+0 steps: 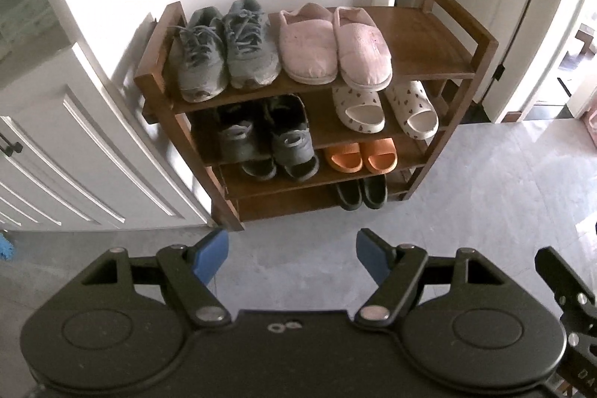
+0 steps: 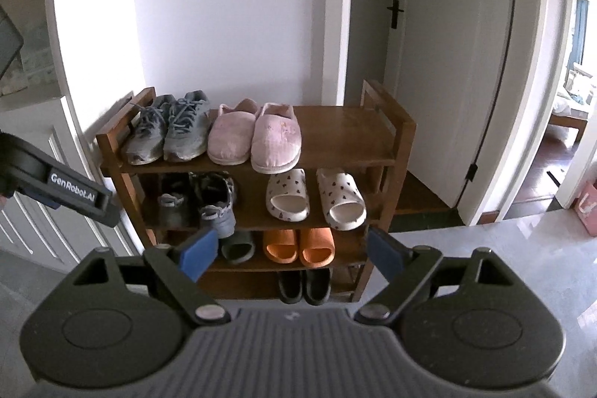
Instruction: Organize scattered shoes
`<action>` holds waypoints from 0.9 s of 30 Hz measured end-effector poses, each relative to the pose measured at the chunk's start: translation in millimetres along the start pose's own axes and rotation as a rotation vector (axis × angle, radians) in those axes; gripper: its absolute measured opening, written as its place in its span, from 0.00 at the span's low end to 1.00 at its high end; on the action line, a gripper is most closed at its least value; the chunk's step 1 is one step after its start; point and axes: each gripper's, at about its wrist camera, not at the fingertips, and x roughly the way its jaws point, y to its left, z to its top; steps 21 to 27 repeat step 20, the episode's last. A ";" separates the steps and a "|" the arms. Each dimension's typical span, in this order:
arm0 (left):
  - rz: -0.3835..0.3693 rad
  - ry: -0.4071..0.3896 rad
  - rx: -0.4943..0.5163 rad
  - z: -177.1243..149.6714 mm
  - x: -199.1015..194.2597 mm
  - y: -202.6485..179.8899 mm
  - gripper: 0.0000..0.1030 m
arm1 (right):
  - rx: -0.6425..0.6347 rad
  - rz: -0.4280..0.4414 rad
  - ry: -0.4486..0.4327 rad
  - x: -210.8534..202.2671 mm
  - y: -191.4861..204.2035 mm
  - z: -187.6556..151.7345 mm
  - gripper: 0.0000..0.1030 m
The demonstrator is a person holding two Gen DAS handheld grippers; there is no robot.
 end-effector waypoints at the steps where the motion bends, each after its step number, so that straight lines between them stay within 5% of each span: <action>1: 0.005 -0.001 0.002 0.4 -0.4 0.3 0.73 | 0.000 -0.001 0.001 -0.5 0.5 -0.1 0.87; 27: 0.000 -0.080 -0.011 -8.2 -24.6 17.3 0.74 | -0.037 -0.009 -0.039 -9.6 13.1 9.1 0.87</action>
